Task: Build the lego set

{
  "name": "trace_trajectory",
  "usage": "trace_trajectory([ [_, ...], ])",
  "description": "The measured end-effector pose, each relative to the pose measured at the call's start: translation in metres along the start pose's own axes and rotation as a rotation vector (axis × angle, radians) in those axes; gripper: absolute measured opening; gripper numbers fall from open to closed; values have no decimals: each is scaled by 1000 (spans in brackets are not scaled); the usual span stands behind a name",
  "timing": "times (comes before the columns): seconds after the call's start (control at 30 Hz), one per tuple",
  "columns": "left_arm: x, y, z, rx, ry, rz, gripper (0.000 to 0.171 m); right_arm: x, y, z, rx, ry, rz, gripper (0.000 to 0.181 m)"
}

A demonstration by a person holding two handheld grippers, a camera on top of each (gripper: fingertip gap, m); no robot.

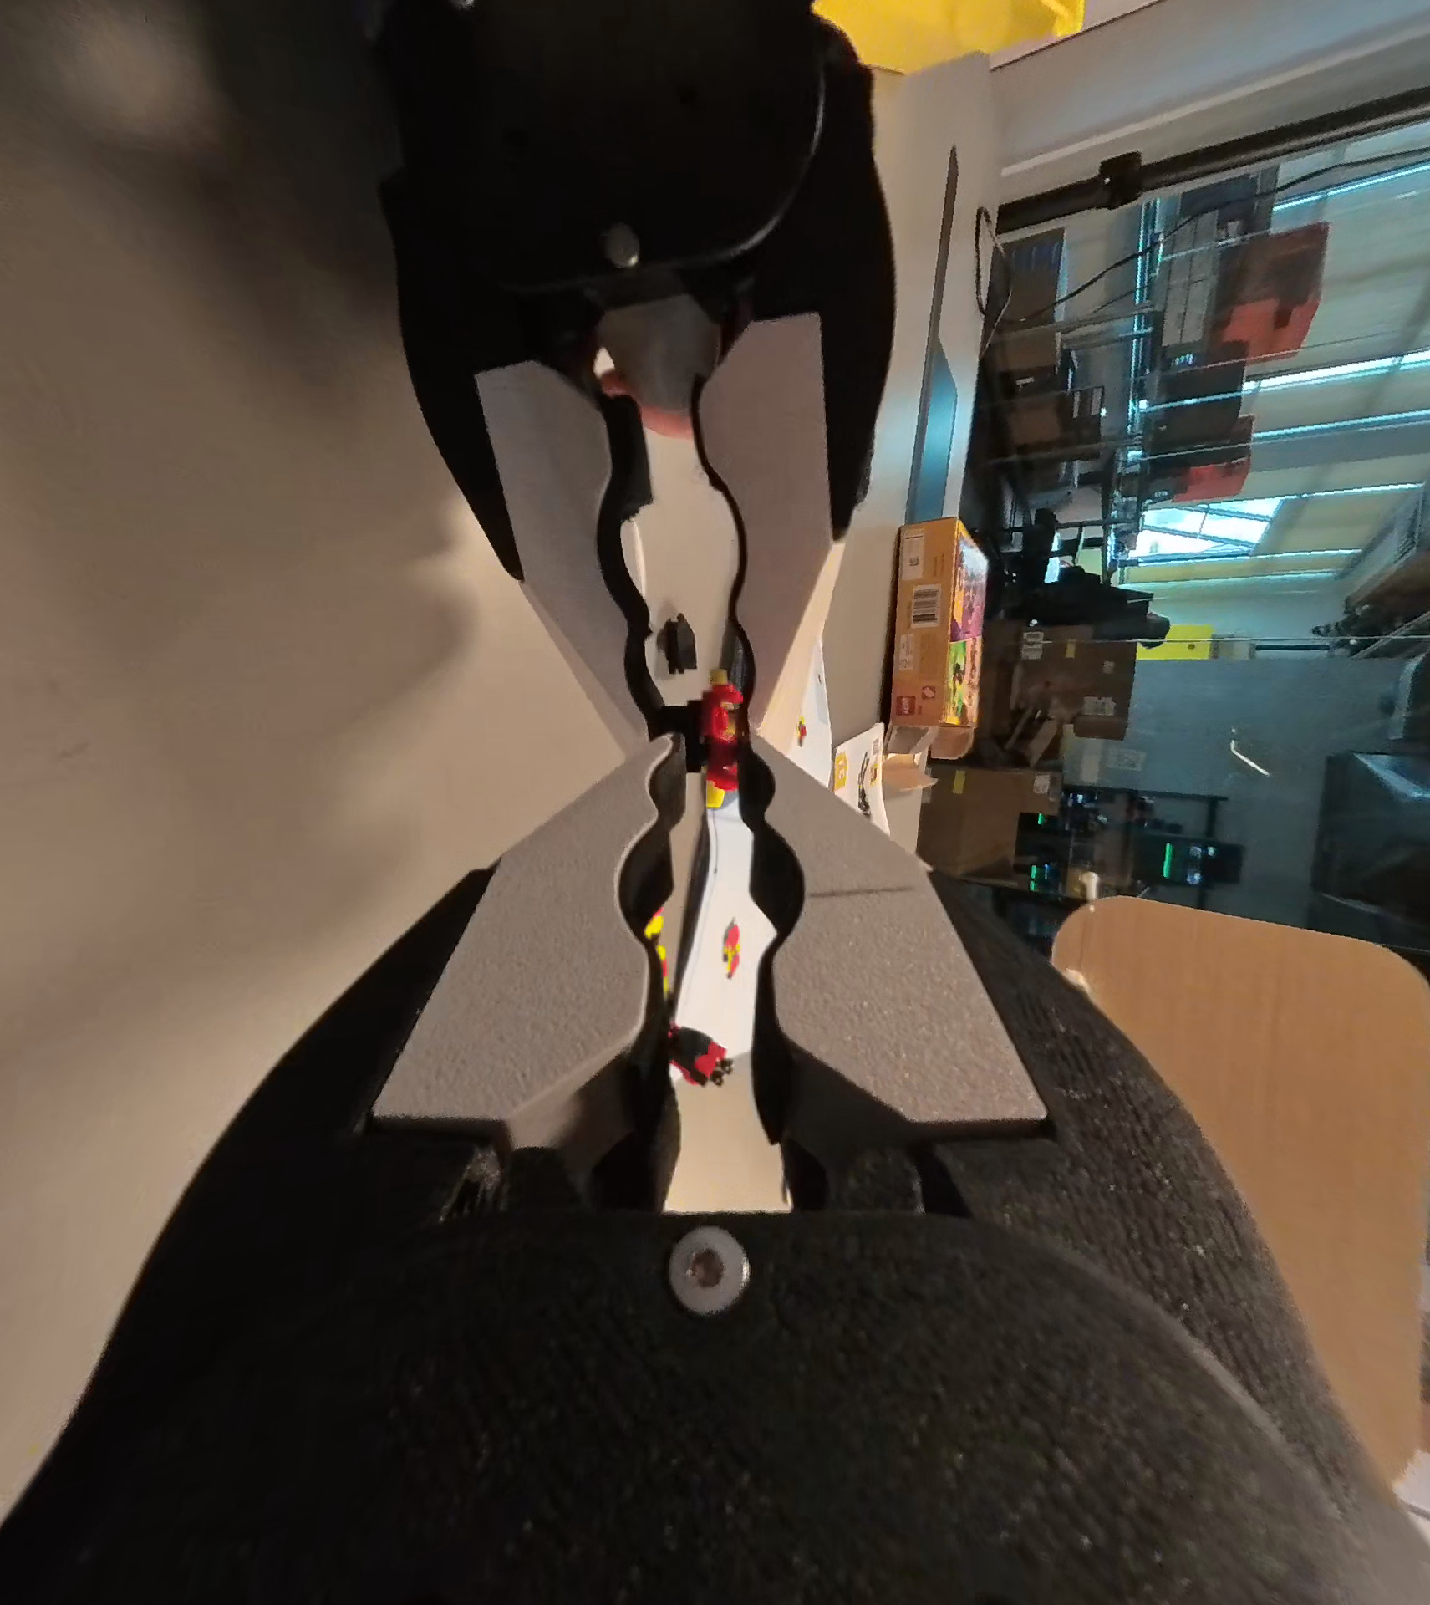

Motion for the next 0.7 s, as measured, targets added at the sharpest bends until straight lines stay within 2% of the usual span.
trace_trajectory([
  [0.23, -1, 0, -2, 64, -35, -47, 21, -3, -1, 0, 60, -70, -7, 9],
  [0.5, -3, 1, -3, 40, -70, -39, 21, -5, 0, -2, 24, -134, 13, 9],
  [0.7, -3, 2, -4, 13, -98, -32, 20, -8, -2, -1, 79, -166, 1, 9],
])
Point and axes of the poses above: each gripper's, where its closed fingertips meet, x back along the fingers, z out of its top, y = z × x across the jaws, the point moved 7 cm from there along x, back along the fingers, and after that the axes turned 6 degrees about -z, right-handed, at the moved point
